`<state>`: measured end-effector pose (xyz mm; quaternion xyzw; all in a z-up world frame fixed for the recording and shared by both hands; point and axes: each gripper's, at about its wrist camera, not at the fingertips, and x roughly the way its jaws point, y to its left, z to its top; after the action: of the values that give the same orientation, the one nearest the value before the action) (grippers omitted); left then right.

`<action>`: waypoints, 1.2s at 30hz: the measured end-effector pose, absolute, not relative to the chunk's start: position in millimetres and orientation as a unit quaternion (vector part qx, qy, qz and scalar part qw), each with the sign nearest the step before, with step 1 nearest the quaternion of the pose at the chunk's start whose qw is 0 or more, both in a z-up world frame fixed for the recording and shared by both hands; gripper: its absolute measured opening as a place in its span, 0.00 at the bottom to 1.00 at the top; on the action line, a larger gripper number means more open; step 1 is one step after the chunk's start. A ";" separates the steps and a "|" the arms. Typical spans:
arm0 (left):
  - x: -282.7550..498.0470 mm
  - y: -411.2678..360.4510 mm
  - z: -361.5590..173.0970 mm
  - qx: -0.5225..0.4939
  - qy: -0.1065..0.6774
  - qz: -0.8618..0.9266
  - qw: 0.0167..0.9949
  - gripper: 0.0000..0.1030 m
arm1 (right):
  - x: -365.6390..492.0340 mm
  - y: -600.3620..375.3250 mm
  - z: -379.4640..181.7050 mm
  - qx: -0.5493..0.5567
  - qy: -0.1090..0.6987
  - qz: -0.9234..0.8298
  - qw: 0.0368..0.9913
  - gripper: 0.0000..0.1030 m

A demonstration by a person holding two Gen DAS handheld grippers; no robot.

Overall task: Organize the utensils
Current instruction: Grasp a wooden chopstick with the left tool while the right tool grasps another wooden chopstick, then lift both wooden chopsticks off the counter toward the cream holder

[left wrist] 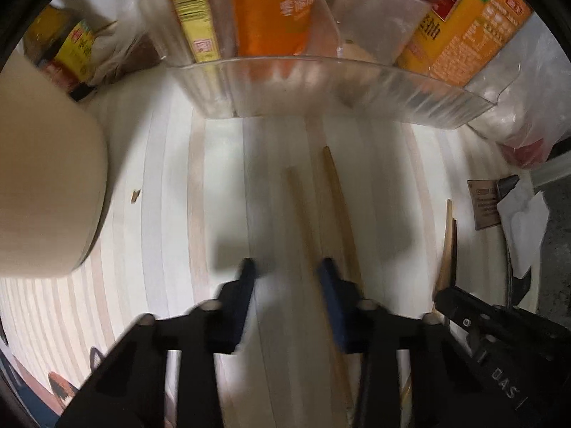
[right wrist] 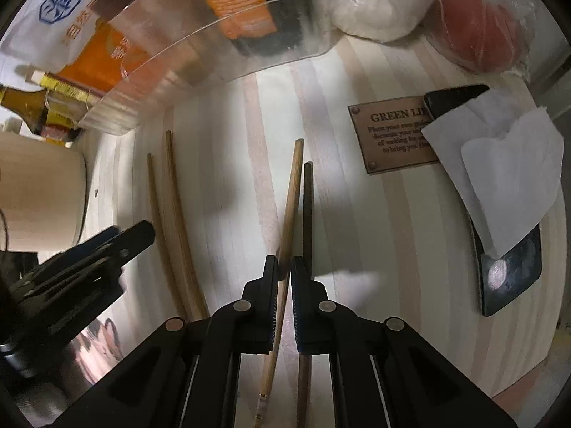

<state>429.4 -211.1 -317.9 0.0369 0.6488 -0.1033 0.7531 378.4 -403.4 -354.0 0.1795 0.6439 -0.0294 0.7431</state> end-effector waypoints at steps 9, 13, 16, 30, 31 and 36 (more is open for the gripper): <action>410.0 -174.7 -321.1 0.064 0.641 -0.083 0.760 0.04 | 384.8 -388.7 -349.4 0.152 0.658 -0.020 0.737 0.06; 389.1 -129.3 -323.0 0.044 0.655 -0.056 0.752 0.04 | 380.5 -361.4 -350.6 0.118 0.672 0.016 0.731 0.06; 373.4 -94.9 -324.7 0.014 0.668 -0.037 0.743 0.04 | 367.8 -347.0 -348.9 0.083 0.680 0.029 0.728 0.06; 363.6 -60.8 -326.9 0.006 0.679 -0.064 0.731 0.06 | 361.3 -332.9 -360.0 0.028 0.722 0.023 0.691 0.07; 362.9 -62.3 -327.6 0.007 0.679 -0.062 0.732 0.06 | 360.7 -335.1 -360.7 0.026 0.722 0.020 0.691 0.07; 368.3 -69.2 -330.1 0.009 0.679 -0.058 0.732 0.07 | 352.0 -341.3 -362.9 0.012 0.742 0.018 0.671 0.18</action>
<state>368.3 -69.2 -330.1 0.0093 0.6788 -0.0580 0.7320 352.0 -341.3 -362.9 0.0124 0.7416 0.0179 0.6705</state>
